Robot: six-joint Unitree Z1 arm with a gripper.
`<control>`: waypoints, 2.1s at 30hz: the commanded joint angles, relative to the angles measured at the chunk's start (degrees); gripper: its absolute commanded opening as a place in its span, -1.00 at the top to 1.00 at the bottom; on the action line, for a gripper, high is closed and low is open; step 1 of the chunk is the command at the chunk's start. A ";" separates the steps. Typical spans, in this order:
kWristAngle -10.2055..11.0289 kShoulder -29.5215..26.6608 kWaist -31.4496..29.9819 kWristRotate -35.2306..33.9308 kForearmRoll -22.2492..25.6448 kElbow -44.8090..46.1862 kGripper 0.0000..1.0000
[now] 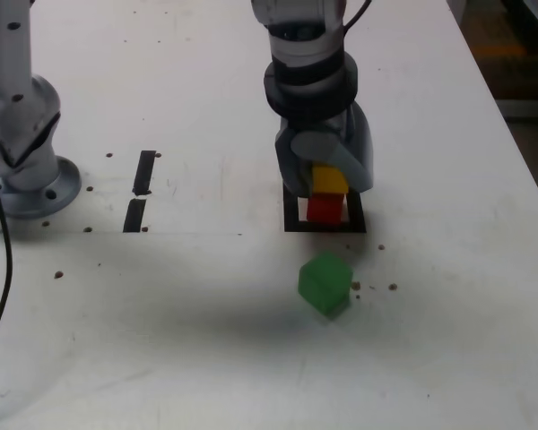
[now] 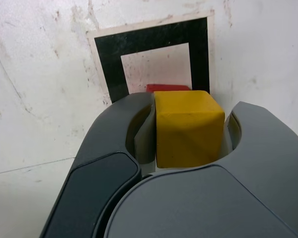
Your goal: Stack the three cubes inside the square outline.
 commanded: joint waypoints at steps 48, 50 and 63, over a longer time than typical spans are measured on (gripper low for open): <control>6.25 -4.35 -17.38 6.67 24.99 -12.34 -0.90; 5.96 -3.13 -18.30 6.32 24.02 -12.84 -0.92; 1.19 6.03 -20.56 5.57 18.56 -15.88 -0.95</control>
